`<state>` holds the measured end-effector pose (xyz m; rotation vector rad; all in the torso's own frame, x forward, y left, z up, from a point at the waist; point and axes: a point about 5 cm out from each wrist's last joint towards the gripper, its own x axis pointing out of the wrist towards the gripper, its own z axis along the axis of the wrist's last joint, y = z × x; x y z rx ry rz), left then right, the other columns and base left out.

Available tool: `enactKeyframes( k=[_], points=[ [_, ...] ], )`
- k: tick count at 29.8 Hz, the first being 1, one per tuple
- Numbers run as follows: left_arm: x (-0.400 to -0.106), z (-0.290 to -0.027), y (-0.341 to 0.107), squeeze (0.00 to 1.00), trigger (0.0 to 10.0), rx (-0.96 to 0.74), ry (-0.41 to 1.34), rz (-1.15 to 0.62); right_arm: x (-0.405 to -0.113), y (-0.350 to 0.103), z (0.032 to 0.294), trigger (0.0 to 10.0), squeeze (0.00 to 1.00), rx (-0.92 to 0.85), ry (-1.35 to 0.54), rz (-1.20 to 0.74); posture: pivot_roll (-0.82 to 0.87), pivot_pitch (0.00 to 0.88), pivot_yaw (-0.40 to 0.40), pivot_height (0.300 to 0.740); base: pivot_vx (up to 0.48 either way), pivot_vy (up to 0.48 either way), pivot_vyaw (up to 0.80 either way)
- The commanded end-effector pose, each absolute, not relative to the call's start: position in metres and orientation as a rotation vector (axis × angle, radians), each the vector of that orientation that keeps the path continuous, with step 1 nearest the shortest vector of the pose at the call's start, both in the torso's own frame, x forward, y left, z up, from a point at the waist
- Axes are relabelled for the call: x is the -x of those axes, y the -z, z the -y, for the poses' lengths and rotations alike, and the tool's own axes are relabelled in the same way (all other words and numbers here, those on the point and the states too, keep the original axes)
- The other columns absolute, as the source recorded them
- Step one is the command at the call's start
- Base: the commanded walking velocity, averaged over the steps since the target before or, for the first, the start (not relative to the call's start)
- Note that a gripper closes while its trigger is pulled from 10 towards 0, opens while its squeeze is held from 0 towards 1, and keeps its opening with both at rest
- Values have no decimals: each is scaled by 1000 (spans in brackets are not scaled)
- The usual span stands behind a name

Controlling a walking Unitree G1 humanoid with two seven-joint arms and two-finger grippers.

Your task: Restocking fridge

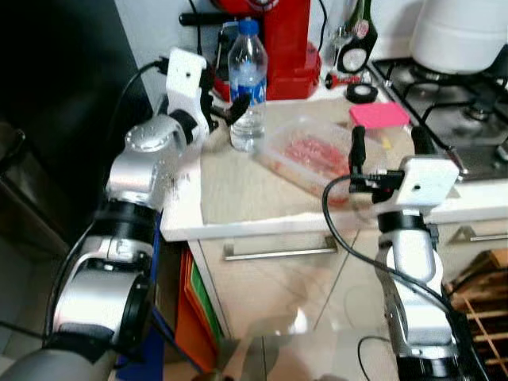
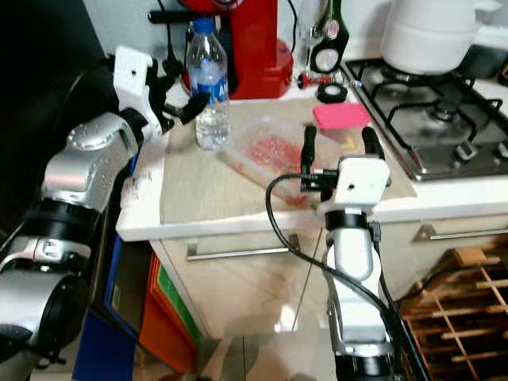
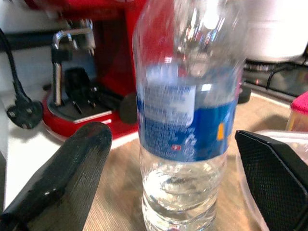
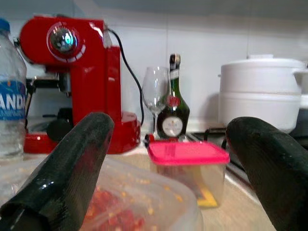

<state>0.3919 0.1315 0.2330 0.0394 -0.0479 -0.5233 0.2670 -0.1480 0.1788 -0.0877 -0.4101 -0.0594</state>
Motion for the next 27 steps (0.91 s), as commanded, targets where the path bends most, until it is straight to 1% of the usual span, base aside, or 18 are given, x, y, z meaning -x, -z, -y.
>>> enactKeyframes(
  k=[1, 5, 12, 18, 21, 27],
  points=[
    [-394, -130, -242, 0, 10000, -64, 531, 74, -265, -183, 146, 10000, 0, 90, 53, 417, -106, 64, 110, 740, 0, 0, 0],
    [-397, -129, -243, 0, 10000, -47, 525, 80, -258, -179, 148, 10000, 0, 96, 64, 399, -122, 66, 107, 740, 0, 0, 0],
    [-403, -126, -241, 0, 10000, -19, 537, 85, -258, -178, 151, 10000, 0, 106, 62, 394, -129, 56, 98, 740, 0, 0, 0],
    [-404, -117, -233, 0, 10000, 5, 559, 67, -259, -179, 152, 10000, 0, 110, 58, 390, -127, 50, 96, 740, 0, 0, 0],
    [-406, -110, -226, 0, 10000, 46, 565, 23, -260, -179, 150, 10000, 0, 109, 51, 388, -125, 49, 93, 740, 0, 0, 0],
    [-407, -103, -219, 0, 10000, 56, 574, 2, -261, -178, 148, 10000, 0, 106, 47, 386, -127, 43, 94, 740, 0, 0, 0]
  ],
)
